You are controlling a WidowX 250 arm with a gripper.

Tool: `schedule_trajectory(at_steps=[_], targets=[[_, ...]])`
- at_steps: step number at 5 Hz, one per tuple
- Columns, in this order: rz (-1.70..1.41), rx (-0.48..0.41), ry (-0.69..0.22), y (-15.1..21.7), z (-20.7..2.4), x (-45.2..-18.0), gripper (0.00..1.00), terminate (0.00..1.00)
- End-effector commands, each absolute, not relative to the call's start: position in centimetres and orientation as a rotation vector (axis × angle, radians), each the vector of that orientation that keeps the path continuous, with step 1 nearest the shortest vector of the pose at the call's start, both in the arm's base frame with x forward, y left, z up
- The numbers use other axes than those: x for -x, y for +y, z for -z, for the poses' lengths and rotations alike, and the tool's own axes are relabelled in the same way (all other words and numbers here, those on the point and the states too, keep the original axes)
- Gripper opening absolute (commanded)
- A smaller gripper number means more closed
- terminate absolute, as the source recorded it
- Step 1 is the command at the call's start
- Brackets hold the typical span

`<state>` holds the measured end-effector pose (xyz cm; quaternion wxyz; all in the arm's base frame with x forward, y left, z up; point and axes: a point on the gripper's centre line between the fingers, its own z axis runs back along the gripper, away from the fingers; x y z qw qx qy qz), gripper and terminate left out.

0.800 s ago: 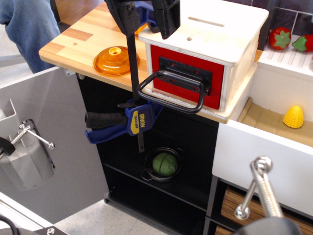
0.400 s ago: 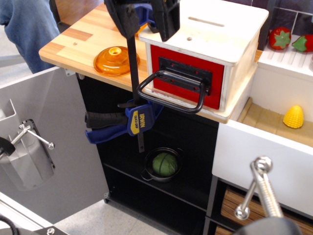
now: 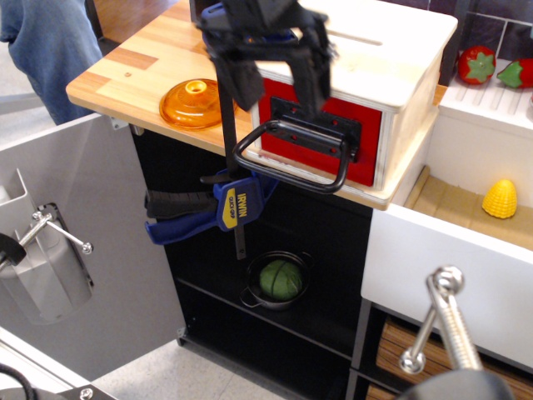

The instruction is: Open drawer of box

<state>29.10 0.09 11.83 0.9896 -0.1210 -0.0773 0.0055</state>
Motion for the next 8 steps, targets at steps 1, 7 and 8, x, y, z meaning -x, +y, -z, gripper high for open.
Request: schedule_trajectory(at_steps=[1,7,8], targets=[[-0.006,0.205,-0.193,-0.3,-10.2,-30.8,1.00,0.00],[0.047,0.103,-0.163,-0.5,-3.8,-31.6,1.00,0.00],[0.044,0.113,-0.137,-0.6,-4.1,-30.2,1.00,0.00]])
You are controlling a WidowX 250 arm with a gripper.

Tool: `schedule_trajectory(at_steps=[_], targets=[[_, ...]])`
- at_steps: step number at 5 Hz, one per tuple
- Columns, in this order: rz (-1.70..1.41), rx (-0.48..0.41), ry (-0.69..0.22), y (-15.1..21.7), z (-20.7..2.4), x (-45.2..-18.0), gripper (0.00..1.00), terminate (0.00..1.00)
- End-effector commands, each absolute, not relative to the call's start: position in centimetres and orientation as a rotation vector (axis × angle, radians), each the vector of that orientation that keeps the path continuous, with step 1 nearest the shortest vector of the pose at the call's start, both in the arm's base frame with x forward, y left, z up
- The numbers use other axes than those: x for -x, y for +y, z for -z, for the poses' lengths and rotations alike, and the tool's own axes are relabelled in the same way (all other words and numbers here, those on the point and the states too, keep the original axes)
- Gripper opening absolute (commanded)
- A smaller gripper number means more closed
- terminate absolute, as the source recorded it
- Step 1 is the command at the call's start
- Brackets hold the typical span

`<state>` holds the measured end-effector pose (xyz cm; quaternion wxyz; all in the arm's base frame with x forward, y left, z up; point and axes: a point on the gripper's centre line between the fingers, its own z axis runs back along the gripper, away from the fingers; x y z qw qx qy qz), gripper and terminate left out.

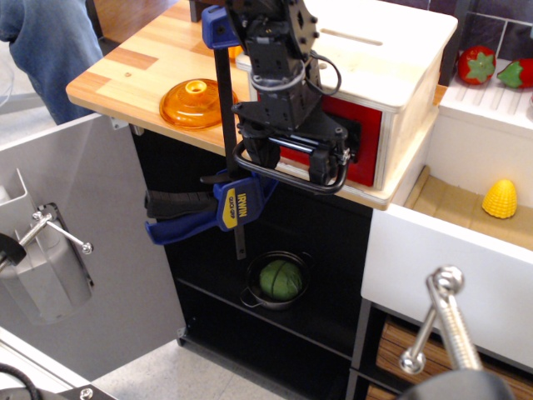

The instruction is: Open drawer of box

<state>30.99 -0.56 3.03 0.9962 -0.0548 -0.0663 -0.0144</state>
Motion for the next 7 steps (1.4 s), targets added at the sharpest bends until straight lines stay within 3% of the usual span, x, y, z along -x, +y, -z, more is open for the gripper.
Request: schedule_trajectory(at_steps=[1,3,4,7], targets=[[0.045,0.105,-0.079,-0.3,-4.3,-28.0,1.00,0.00],[0.034,0.040,0.024,-0.2,-3.6,-22.8,1.00,0.00],[0.028,0.018,0.021,0.5,-3.3,-20.7,1.00,0.00],[0.020,0.008,0.134,0.1,-3.5,-18.6,1.00,0.00]])
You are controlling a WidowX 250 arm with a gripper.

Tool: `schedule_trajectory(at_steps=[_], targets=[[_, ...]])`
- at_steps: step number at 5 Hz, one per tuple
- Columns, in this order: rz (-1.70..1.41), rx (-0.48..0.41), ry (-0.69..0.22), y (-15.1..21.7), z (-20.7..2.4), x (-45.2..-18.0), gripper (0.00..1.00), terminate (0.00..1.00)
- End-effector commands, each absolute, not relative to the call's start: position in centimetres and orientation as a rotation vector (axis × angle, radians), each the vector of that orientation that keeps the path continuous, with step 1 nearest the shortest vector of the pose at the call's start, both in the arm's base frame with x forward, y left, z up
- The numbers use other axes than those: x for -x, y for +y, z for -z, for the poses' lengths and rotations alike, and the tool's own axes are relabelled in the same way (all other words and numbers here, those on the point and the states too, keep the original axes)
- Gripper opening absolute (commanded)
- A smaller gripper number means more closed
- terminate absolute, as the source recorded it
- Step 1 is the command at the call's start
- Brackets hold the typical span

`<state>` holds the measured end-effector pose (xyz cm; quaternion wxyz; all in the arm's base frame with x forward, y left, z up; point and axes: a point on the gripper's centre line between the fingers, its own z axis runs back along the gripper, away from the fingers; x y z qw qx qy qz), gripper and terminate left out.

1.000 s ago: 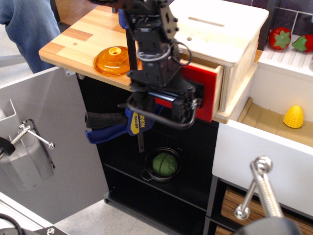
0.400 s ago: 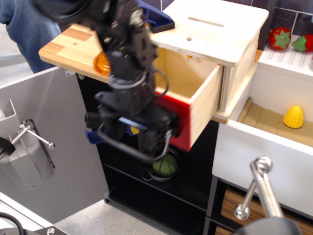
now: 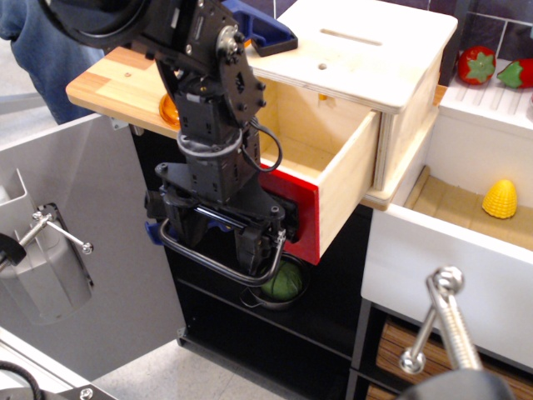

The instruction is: Open drawer of box

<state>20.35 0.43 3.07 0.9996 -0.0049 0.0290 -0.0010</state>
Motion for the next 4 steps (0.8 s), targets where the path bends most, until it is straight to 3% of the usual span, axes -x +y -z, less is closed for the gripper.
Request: schedule_trajectory(at_steps=[1,3,4], targets=[[0.008,0.014,0.187,-0.4,-3.8,-17.9,1.00,0.00],[0.011,0.006,0.125,-0.2,-4.6,-19.1,1.00,0.00],[0.011,0.006,0.125,-0.2,-4.6,-19.1,1.00,1.00]])
